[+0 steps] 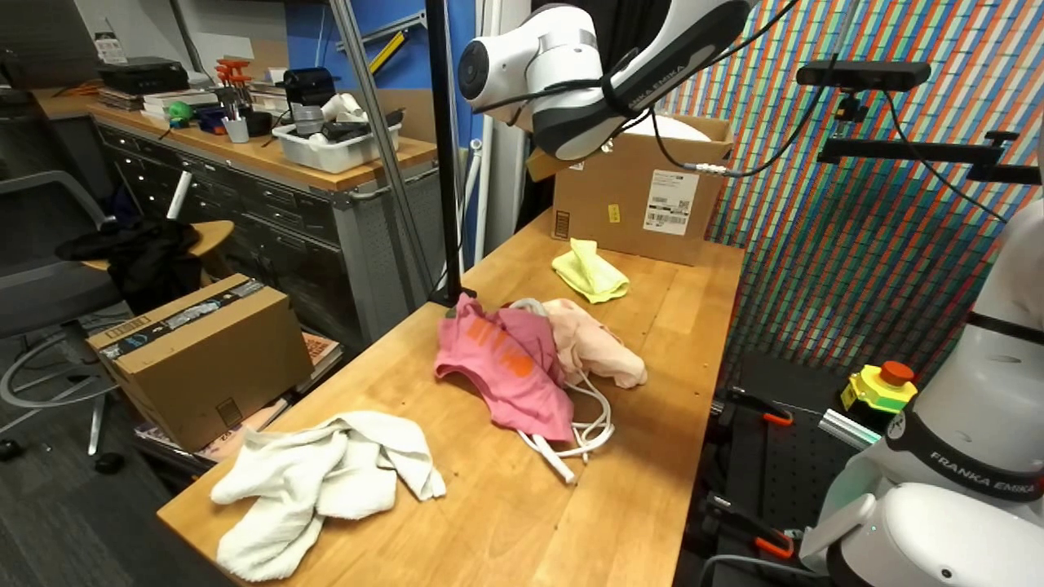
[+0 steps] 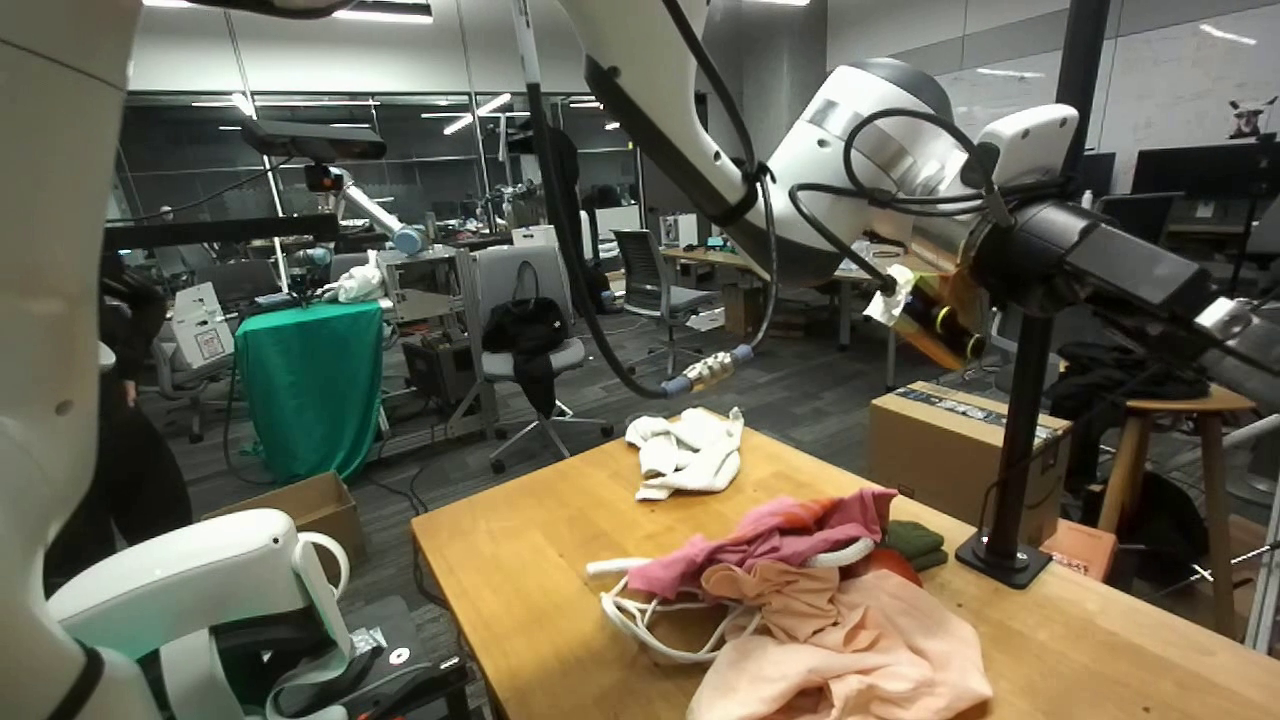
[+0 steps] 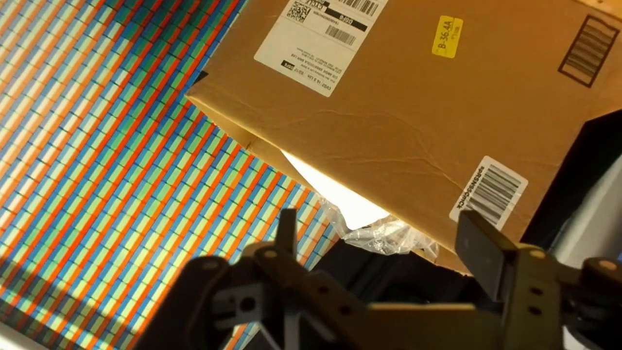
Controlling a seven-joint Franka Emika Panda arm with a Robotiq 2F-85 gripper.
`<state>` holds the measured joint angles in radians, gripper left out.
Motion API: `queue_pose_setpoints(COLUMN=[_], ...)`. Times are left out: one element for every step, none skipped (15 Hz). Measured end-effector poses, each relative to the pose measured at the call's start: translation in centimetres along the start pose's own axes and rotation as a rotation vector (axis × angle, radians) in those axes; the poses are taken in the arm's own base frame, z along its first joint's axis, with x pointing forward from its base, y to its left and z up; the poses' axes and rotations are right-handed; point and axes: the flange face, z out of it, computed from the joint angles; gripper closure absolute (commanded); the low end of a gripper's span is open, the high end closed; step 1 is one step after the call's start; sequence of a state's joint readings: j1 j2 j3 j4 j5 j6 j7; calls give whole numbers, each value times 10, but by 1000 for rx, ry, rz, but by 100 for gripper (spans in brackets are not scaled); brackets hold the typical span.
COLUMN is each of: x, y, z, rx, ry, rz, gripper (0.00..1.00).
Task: Move the white towel to the left, move the yellow towel to the right, move the pink t-shirt to the right, move the peach t-shirt to the right, move the radish to the right, separate the two white ropes
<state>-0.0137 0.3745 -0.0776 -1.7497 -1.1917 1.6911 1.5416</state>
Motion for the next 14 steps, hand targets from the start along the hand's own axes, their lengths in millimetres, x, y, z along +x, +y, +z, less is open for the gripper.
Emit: queue_pose_setpoints(x=[-3,-9,-16,-25,-34,-45,-57,-69,-81,-93,-106,-120,-133,-146], y=[-1,-4,-5,-7,-7,-5,-2,2,7,13,19,26,33,39], z=[-3,-9,-16,-24,-34,-44,-55,-66,-78,-89,-100,-111,-122,-132], rx=[8,28,52,80,109,139,171,202,233,264,295,326,357,389], ry=[-4,-10,-17,-26,-34,-43,-51,-59,-66,-72,-78,-84,-87,-90], rz=[-36,-81,-128,-173,-214,-257,-297,-339,-381,-422,-465,-507,-551,-596], gripper=[0,0,0,0,0,1,0,0,0,0,0,0,0,0])
